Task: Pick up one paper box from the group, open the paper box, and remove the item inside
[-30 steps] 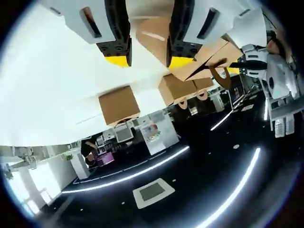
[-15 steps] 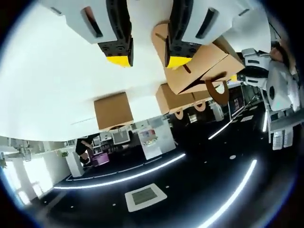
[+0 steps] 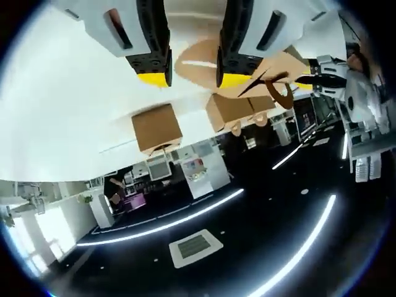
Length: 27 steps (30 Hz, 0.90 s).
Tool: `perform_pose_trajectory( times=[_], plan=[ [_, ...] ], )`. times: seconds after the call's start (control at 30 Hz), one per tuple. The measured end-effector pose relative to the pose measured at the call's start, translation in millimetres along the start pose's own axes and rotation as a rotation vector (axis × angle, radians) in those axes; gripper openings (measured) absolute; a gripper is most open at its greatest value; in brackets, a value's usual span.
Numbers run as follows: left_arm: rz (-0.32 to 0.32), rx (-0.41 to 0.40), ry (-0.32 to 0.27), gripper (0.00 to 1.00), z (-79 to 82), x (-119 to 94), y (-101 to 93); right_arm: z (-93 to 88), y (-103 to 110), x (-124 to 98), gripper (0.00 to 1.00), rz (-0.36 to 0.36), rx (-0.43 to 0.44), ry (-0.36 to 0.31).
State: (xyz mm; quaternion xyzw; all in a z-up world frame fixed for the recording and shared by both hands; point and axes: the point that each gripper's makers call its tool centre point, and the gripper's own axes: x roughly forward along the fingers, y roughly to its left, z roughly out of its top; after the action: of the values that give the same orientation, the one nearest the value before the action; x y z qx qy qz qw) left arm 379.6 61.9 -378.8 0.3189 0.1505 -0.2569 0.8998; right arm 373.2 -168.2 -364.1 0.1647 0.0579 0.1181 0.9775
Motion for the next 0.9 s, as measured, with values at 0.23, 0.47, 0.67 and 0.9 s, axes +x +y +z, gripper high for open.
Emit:
perform_pose_trajectory(
  times=[0.23,0.47,0.67,0.9],
  plan=[
    [-0.017,-0.095,-0.067,0.21,9.7,-28,15.6,30.4,15,-13,0.30,0.072,-0.021,-0.058],
    [-0.048,-0.115,-0.092,0.26,7.0,-50,12.1,44.8,30,-31,0.32,0.139,-0.049,-0.075],
    [-0.112,-0.154,-0.105,0.31,0.3,-63,-1.6,30.0,37,-48,0.35,0.195,-0.115,-0.011],
    [-0.327,-0.265,-0.152,0.45,-1.7,-89,-34.4,-6.8,35,-77,0.54,0.279,-0.255,0.127]
  ],
)
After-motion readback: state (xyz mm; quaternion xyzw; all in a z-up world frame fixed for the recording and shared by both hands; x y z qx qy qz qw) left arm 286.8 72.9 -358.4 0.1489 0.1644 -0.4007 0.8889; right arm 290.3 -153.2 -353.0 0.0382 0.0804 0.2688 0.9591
